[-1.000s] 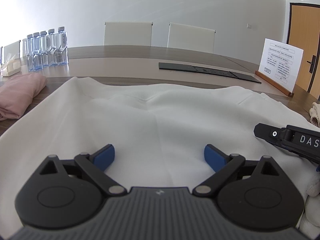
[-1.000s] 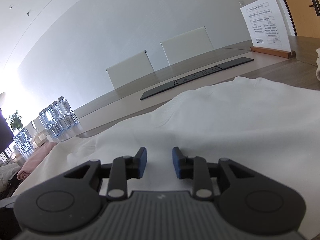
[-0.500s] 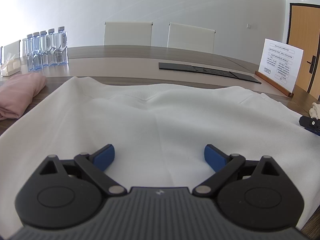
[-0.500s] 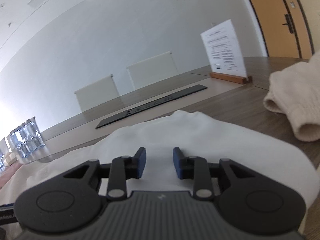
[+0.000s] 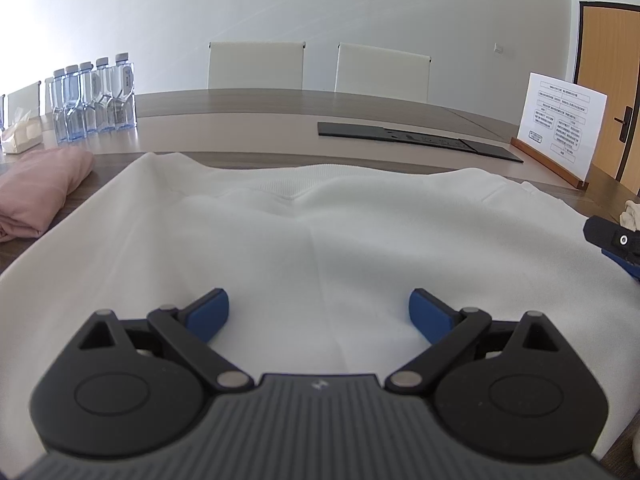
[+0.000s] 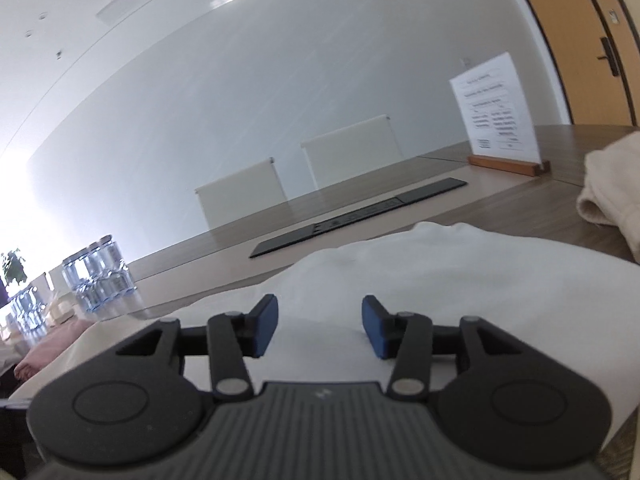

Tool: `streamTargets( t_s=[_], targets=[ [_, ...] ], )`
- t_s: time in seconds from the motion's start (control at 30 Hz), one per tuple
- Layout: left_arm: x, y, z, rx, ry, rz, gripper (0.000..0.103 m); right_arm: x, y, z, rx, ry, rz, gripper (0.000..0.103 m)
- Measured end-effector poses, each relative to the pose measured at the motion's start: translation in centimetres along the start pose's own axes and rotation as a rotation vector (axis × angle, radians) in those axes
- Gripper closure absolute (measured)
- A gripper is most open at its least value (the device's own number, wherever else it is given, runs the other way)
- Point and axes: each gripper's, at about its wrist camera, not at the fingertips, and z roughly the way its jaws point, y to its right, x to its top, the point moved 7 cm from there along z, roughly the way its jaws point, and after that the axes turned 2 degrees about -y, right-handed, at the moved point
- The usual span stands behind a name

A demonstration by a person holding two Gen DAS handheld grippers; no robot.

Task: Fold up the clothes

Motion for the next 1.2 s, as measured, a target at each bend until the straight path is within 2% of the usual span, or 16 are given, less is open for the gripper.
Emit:
streamTargets(
  t_s=[0.07, 0.17, 0.3, 0.43, 0.6, 0.8, 0.97, 1.1, 1.2],
  targets=[
    [0.0, -0.1, 0.0, -0.004, 0.0, -0.003, 0.005, -0.5, -1.5, 0.3, 0.064, -0.027, -0.019, 0.048],
    [0.0, -0.1, 0.0, -0.003, 0.001, -0.003, 0.005, -1.1, -2.7, 1.2, 0.106, -0.078, -0.005, 0.048],
    [-0.1, 0.0, -0.1, -0.003, 0.002, -0.001, 0.005, -1.0, -2.2, 2.6, 0.074, -0.112, 0.057, 0.048],
    [-0.1, -0.1, -0.1, -0.004, 0.003, 0.0, 0.005, -0.6, 0.0, 3.9, 0.058, -0.124, 0.145, 0.051],
    [-0.1, -0.2, 0.0, -0.005, 0.003, -0.001, 0.005, 0.6, 3.5, 4.0, -0.016, -0.069, 0.148, 0.054],
    [-0.1, 0.0, 0.0, -0.003, 0.003, -0.001, 0.005, 2.3, 8.5, 4.0, -0.169, -0.01, 0.181, 0.054],
    [-0.1, 0.1, -0.1, -0.002, 0.004, 0.0, 0.005, 3.0, 13.5, 4.4, -0.248, -0.013, 0.303, 0.054],
    [-0.1, 0.1, 0.0, -0.002, 0.005, 0.001, 0.004, 3.5, 16.1, 4.2, -0.342, -0.01, 0.283, 0.054],
    [-0.1, 0.2, -0.1, -0.003, 0.006, 0.001, 0.004, 3.9, 18.7, 3.7, -0.403, -0.001, 0.314, 0.054]
  ],
)
